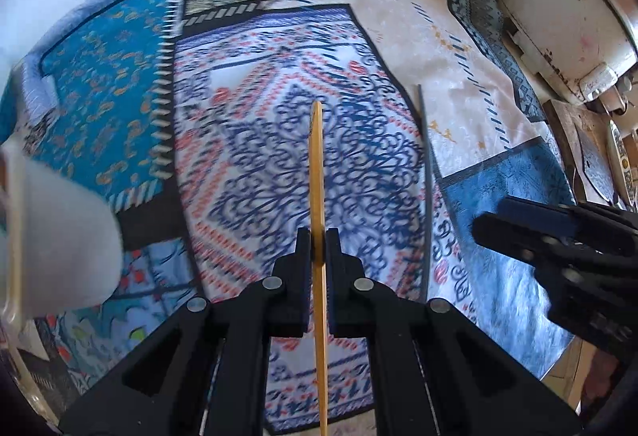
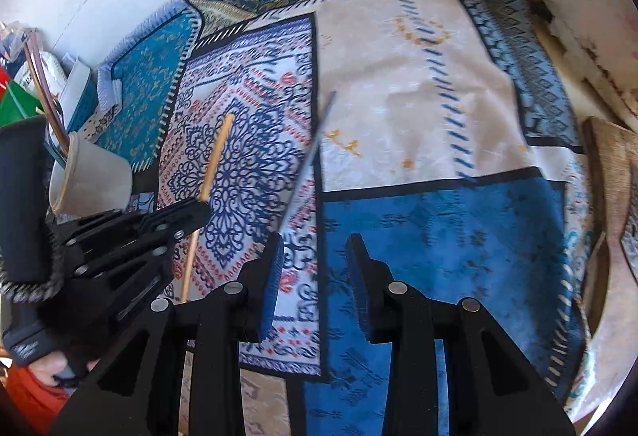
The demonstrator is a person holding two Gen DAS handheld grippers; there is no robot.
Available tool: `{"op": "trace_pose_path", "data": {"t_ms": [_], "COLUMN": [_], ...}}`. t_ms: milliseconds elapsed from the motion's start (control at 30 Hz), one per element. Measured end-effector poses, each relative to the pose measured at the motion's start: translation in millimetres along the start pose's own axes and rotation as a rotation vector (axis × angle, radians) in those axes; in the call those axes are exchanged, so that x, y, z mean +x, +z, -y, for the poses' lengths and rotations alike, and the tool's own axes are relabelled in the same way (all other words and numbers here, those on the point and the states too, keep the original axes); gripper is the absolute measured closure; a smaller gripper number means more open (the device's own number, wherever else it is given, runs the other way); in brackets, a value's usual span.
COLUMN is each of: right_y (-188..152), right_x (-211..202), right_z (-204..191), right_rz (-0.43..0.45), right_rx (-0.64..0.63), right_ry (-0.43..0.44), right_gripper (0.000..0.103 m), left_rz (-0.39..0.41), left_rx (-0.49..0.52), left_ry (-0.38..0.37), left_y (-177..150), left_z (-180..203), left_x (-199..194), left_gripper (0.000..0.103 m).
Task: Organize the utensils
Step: 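Grasp a wooden chopstick with the left tool while the right tool grasps a dark chopstick, then carry both held chopsticks up over the white cup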
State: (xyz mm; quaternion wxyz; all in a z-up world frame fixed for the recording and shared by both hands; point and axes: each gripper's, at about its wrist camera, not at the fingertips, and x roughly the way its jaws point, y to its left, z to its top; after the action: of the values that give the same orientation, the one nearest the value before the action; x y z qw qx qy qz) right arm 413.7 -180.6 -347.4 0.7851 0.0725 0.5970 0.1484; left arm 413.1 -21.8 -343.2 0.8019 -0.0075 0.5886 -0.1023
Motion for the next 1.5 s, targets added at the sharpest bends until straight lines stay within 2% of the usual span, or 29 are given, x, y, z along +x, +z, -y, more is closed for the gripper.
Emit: {"op": "trace_pose_path", "data": {"t_ms": [233,333,400,467,667,833,1167,1500], "right_y": [7.5,9.2,11.1,12.9,13.1,5.7,3.4,12.5], "right_x": [29.9,32.1,34.4,36.4,35.8,14.5,-51.2,-94.9], "right_z": [-18.9,-25.0,-27.3,-28.4,-26.9,-29.7,-47.4,-77.3], "right_rz": [-0.031,-0.004,0.003,0.006,-0.008,0.041,0.200,0.309], "right_rx": [0.015,0.030,0.035,0.038,0.038,0.003,-0.050,-0.114], "right_ry": [-0.021,-0.033,-0.036,-0.048,-0.013,-0.011,0.025,0.051], "right_gripper": [0.073,0.074,0.079,0.094,0.098,0.098,0.098,0.098], "left_rz": [0.065,0.098,0.118,0.131,0.171,0.212,0.325,0.463], "left_rx": [-0.072,-0.088,-0.096,-0.104,-0.093,-0.092,-0.107,-0.144], "left_ry": [-0.011,-0.016,-0.024,-0.032,-0.031,-0.033,-0.022,0.029], "left_y": [-18.4,-20.0,-20.2,-24.0,-26.2,-27.1,-30.6,-28.1], "left_z": [-25.0,-26.1,-26.0,-28.6,-25.0,-22.8,-23.8,-38.6], "left_x": [-34.1,-45.4,-52.5,-61.7,-80.3,-97.9,-144.6,-193.2], "left_gripper": [0.098,0.098,0.098,0.098,0.098,0.099,0.099,0.099]}}
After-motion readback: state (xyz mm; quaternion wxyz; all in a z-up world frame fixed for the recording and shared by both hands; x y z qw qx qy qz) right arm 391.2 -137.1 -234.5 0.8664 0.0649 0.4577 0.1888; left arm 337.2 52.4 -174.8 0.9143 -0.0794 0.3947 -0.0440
